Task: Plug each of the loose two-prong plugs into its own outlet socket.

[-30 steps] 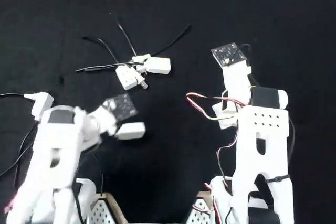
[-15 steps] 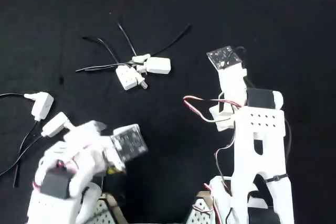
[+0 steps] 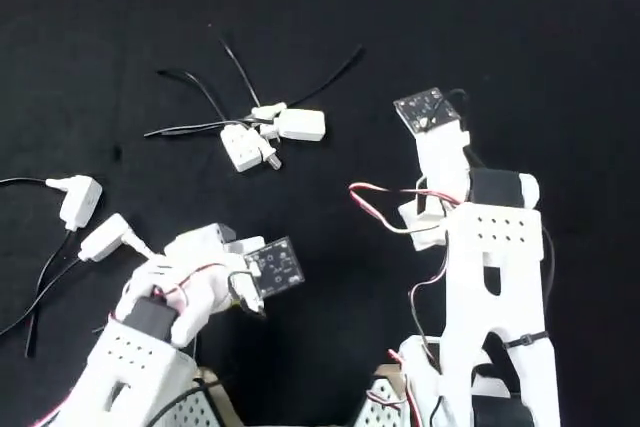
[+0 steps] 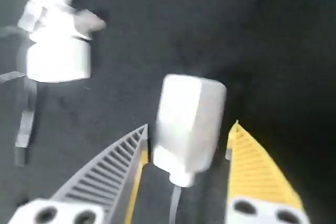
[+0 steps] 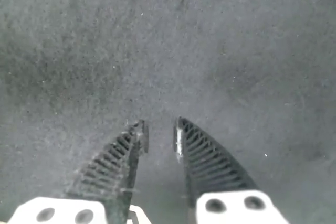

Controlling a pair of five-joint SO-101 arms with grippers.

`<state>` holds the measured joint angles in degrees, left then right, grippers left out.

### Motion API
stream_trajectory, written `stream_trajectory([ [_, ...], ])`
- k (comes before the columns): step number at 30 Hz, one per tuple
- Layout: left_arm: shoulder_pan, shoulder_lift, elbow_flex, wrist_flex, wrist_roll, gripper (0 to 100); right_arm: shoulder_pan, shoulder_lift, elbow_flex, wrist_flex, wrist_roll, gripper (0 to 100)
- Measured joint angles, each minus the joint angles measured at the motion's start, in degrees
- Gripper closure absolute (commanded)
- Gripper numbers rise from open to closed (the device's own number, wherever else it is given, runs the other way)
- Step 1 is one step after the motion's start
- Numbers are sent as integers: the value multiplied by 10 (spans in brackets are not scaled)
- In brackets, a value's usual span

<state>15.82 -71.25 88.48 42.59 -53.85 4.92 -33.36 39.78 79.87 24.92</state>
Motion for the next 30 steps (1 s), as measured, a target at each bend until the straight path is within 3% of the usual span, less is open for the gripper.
stream_trajectory([
  [7,3,200,-103,-1,0,764,0,0,0,0,0,906],
  [12,5,332,-175,18,3,960,0,0,0,0,0,906],
  [18,3,354,-261,105,64,968,0,0,0,0,0,906],
  [23,-49,358,-316,121,71,971,0,0,0,0,0,906],
  [27,-119,382,-319,4,75,971,0,0,0,0,0,906],
  [30,-131,422,-289,-98,74,971,0,0,0,-1,0,906],
])
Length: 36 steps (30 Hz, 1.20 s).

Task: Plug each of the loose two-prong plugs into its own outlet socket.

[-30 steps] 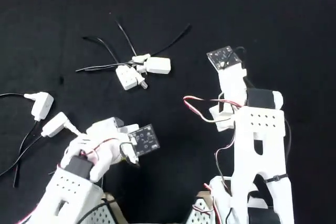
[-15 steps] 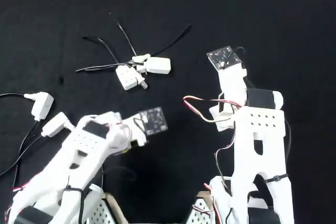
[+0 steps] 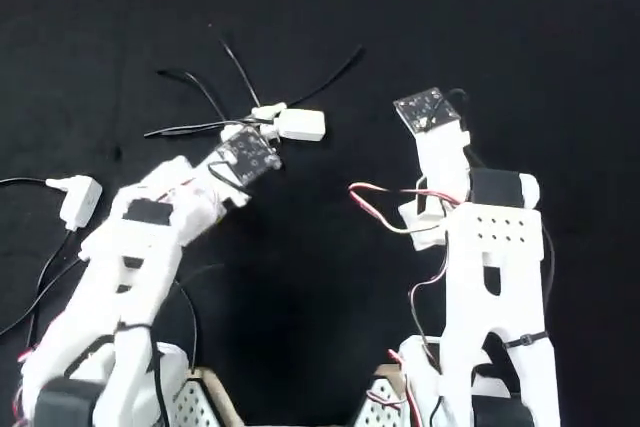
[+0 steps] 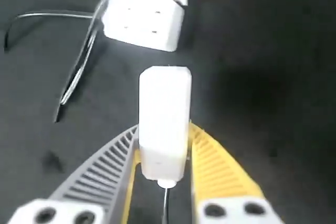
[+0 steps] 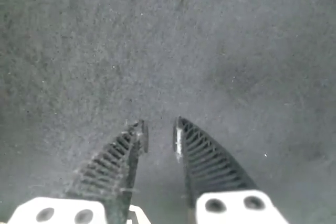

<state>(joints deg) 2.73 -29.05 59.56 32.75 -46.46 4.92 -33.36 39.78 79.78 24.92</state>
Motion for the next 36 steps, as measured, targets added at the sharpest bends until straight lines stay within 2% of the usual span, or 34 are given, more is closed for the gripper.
stream_trajectory([
  [5,3,92,18,-65,-45,952,-3,0,0,-8,0,905],
  [9,5,126,16,-70,-62,799,-3,0,13,-9,0,904],
  [11,5,126,7,-51,-64,759,-3,0,14,-9,0,904],
  [15,15,71,17,9,-64,759,-3,0,14,-9,0,904],
  [22,65,-125,103,163,-62,754,-4,0,14,-9,0,904],
  [26,66,-278,138,215,-16,754,-4,0,14,-9,0,904],
  [31,0,-483,138,312,73,757,-30,33,4,-11,-18,904],
  [36,-99,-669,173,395,162,758,-106,137,-98,-18,-40,904],
])
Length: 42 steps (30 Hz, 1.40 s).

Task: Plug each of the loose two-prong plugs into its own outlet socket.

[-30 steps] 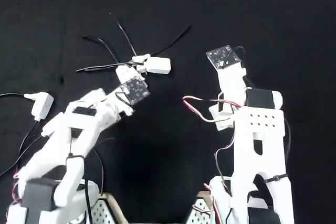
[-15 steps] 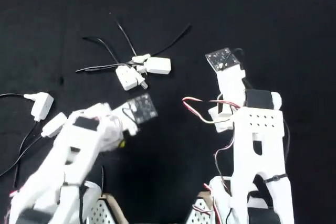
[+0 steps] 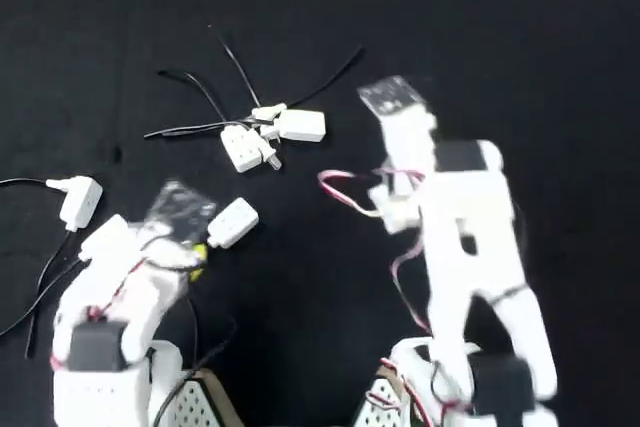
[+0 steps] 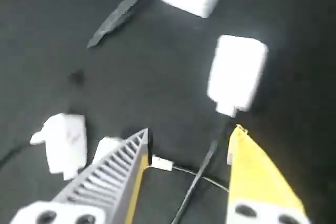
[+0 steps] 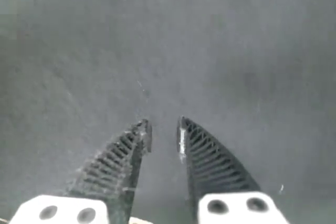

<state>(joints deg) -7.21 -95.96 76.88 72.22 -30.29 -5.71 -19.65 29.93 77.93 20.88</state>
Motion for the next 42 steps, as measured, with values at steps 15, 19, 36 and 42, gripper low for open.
stream_trajectory([
  [15,-166,-62,159,-47,48,758,-229,247,-207,-173,-35,820],
  [19,-168,-58,179,-47,18,758,-229,341,-229,-236,-40,789],
  [36,-156,-62,188,-47,-7,759,-229,646,-585,-133,-77,790],
  [42,-145,-62,190,-48,-7,759,-229,692,-670,-38,-77,887],
])
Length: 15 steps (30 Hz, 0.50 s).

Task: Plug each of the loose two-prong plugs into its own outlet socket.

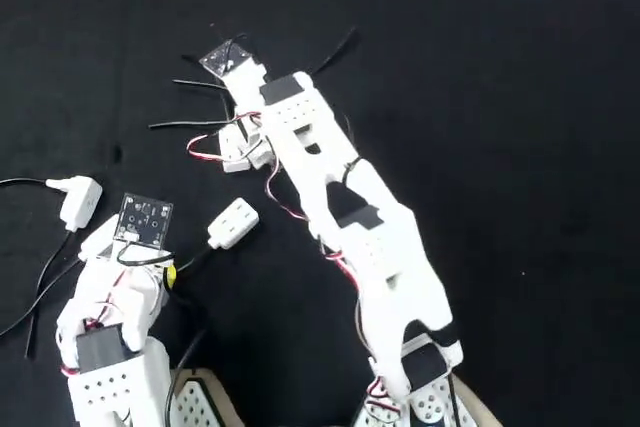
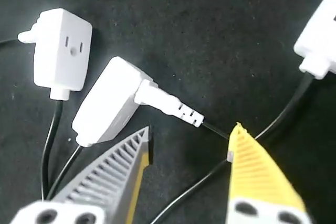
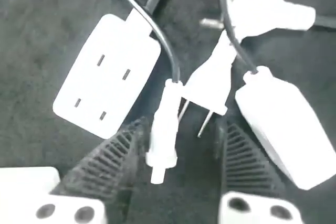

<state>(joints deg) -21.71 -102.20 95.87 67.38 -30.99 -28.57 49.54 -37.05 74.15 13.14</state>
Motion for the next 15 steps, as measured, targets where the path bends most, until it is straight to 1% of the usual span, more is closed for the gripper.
stream_trajectory([
  [2,0,0,0,0,0,759,0,16,-18,11,0,959],
  [3,0,0,0,0,0,759,2,21,-27,14,-1,966],
  [6,0,0,0,0,0,759,2,32,-51,34,-1,965],
  [9,4,0,1,0,-4,759,-3,33,-73,86,-1,966],
  [12,4,0,1,-1,-25,759,-11,33,-107,154,-2,966],
  [15,4,0,1,-4,-31,759,-18,33,-149,236,-2,966],
])
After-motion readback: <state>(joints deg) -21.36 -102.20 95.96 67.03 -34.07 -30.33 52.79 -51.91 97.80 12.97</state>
